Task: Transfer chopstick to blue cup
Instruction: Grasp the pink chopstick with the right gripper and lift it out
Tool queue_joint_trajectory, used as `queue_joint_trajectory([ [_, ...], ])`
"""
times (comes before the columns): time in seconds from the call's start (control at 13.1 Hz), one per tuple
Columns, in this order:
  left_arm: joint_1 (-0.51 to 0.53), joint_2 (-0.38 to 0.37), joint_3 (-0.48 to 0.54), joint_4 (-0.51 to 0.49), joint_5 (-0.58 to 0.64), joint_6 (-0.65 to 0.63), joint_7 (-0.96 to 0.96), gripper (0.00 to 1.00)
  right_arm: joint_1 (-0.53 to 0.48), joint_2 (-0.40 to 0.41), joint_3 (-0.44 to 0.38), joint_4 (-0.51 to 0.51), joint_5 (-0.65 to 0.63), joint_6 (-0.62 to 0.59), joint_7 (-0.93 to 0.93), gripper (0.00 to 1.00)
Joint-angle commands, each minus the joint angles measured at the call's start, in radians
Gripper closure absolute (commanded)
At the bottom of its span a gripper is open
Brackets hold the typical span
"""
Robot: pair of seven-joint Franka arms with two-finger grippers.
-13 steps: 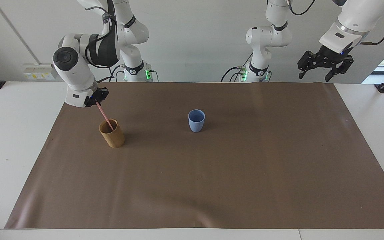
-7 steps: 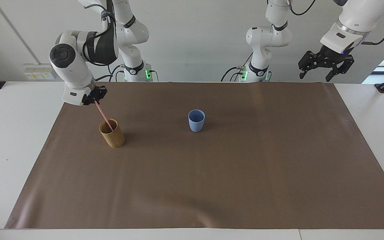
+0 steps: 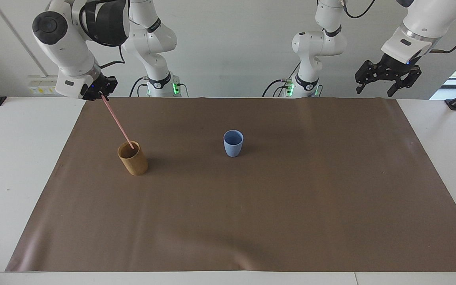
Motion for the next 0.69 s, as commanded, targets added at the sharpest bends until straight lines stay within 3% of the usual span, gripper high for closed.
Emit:
queue_joint_trajectory([
  [0.0,0.015,-0.010,-0.013,0.001,0.014,-0.015,0.011,0.00,0.005,0.007,0.012,0.089,-0.003,-0.093,0.088,1.00],
  [0.23,0.017,-0.010,-0.013,0.001,0.014,-0.020,0.011,0.00,0.072,0.010,0.105,0.112,0.006,-0.129,0.295,1.00],
  [0.61,0.015,-0.010,-0.013,0.001,0.014,-0.023,0.010,0.00,0.091,0.007,0.211,0.114,0.205,-0.132,0.614,1.00],
])
